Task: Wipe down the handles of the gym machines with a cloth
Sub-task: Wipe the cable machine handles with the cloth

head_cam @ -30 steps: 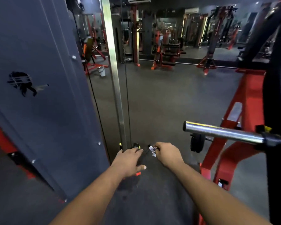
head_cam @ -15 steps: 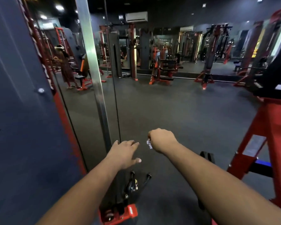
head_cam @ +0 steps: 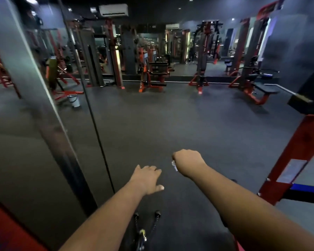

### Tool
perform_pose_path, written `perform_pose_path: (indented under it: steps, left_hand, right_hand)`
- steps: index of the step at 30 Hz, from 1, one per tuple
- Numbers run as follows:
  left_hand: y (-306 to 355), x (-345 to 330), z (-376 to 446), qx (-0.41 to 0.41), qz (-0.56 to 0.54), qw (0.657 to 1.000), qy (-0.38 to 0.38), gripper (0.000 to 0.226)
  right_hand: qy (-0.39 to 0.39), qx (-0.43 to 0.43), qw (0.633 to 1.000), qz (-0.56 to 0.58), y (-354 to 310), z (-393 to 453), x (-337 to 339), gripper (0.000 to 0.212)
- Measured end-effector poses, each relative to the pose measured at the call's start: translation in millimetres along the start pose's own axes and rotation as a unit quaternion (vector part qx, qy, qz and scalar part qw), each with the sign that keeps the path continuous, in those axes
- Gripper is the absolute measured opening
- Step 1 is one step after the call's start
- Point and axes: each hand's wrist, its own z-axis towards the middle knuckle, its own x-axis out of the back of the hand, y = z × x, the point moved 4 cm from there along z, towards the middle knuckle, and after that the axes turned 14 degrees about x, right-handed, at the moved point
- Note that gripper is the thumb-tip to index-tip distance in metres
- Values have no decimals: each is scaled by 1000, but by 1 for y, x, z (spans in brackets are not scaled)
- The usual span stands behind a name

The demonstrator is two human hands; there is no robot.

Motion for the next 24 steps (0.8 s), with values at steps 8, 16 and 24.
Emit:
perform_pose_path:
  steps: [8,16,24]
  left_hand:
    - [-3,28,136,-18,-24,1000,-2,81]
    - [-15,17,279,32,-34,998,-29,80]
    - [-47,30,407,111,-52,992,-30,76]
  right_hand:
    - [19,-53,998,24,73,94,1,10]
    - [7,-15,1000,27,154,234,-21,17]
    - [-3,63,996,62,237,389,-31,12]
